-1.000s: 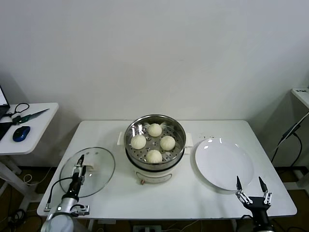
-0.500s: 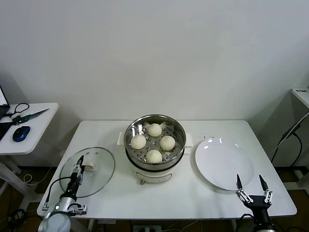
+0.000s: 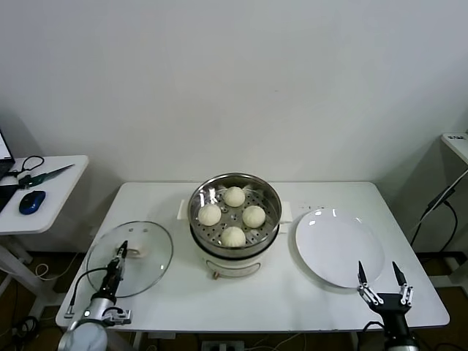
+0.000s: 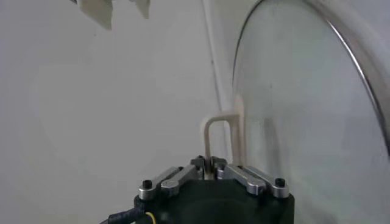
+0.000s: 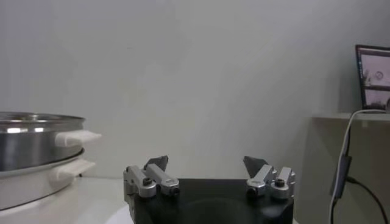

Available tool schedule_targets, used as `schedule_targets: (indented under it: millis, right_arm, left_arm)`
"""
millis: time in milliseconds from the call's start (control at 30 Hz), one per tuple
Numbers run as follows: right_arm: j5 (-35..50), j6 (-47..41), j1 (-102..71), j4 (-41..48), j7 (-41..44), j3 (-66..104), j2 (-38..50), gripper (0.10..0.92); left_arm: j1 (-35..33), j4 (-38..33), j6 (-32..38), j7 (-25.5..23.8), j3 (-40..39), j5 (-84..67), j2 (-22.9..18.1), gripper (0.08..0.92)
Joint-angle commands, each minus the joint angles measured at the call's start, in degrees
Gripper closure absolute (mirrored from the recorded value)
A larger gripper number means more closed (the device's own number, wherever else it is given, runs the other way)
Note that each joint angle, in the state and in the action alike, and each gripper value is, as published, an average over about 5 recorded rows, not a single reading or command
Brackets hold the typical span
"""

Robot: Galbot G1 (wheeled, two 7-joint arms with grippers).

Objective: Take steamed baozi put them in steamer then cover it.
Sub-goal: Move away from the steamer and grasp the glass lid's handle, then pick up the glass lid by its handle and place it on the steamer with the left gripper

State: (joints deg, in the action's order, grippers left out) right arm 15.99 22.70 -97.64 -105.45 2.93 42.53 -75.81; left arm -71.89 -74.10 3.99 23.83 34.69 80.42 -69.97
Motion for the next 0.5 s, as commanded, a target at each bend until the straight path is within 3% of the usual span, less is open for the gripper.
schedule_targets:
  millis: [33,200,333,500]
  right_arm:
    - [0.0,-0.6,0.1,-0.6,0.0,0.0,0.1,0.203]
    - [-0.2,-1.3,0.2,-1.4,-0.1,-0.1,0.2,0.203]
    - [-1.8,-2.5,0.2,-2.0,-1.1,-0.1,0.1,0.203]
    - [-3.9,-4.0,0.4,-2.5,-2.7,-0.4,0.0,0.203]
  left_arm:
    - [-1.3,-5.6,-1.0,-2.3,0.0,-6.7,0.8,0.85]
    - [-3.5,-17.6,-6.2,-10.0,-0.2,-17.7,3.6,0.864]
    - [-4.2,-25.7,-13.9,-18.1,0.3,-25.2,7.3,0.864]
    - [-3.1,-33.6,-23.4,-24.0,-0.6,-29.6,10.8,0.864]
